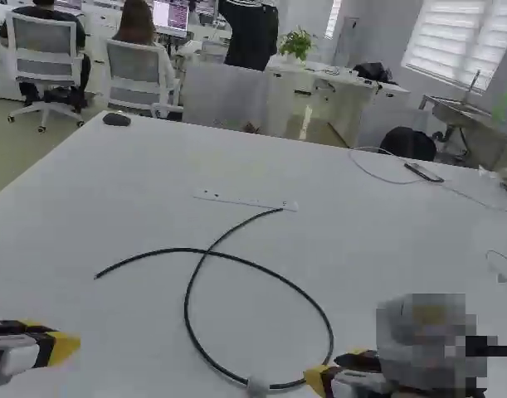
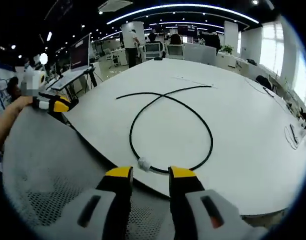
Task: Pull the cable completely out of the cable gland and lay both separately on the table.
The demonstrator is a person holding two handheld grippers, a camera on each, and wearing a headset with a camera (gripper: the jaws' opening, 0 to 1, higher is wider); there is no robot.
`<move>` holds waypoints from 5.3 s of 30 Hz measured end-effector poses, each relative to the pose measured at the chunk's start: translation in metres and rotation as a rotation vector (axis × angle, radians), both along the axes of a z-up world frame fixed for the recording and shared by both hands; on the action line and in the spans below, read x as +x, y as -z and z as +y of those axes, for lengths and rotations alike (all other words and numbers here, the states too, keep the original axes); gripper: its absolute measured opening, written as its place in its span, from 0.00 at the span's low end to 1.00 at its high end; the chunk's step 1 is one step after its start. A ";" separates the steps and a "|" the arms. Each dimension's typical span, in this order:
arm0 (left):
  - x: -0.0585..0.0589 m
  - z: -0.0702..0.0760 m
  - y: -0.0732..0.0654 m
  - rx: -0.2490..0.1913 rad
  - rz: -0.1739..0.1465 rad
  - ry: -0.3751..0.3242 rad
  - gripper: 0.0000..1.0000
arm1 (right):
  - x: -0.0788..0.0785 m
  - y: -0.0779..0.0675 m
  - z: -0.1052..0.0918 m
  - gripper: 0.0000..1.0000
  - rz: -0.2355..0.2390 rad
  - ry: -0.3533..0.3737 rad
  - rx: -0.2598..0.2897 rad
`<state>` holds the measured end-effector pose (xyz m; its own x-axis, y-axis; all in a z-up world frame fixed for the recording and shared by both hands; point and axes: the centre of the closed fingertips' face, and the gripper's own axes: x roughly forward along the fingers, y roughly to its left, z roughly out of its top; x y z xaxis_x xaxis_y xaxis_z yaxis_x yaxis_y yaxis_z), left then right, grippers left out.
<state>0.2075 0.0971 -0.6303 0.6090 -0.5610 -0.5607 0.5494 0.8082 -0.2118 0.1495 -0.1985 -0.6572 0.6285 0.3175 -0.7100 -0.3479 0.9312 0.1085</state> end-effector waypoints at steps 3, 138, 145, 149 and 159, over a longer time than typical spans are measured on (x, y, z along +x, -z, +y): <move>-0.003 -0.001 0.002 0.007 0.018 0.014 0.41 | 0.001 -0.001 0.000 0.41 -0.005 0.000 0.001; -0.023 -0.140 0.008 0.379 -0.197 0.862 0.25 | 0.032 0.062 0.083 0.13 0.188 -0.863 -0.240; -0.042 -0.162 0.019 0.332 -0.217 0.987 0.27 | 0.005 0.025 0.123 0.13 0.108 -0.977 -0.096; -0.053 -0.166 0.022 0.323 -0.231 1.036 0.31 | -0.006 0.008 0.136 0.12 0.046 -1.017 -0.024; -0.062 -0.157 0.034 0.359 -0.261 1.116 0.23 | -0.011 0.003 0.141 0.12 -0.008 -1.028 0.042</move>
<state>0.1454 -0.0599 -0.6646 0.0047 -0.6885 -0.7252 0.9772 -0.1509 0.1495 0.1381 -0.0580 -0.6603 0.0435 0.7289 -0.6832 -0.9755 0.1785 0.1283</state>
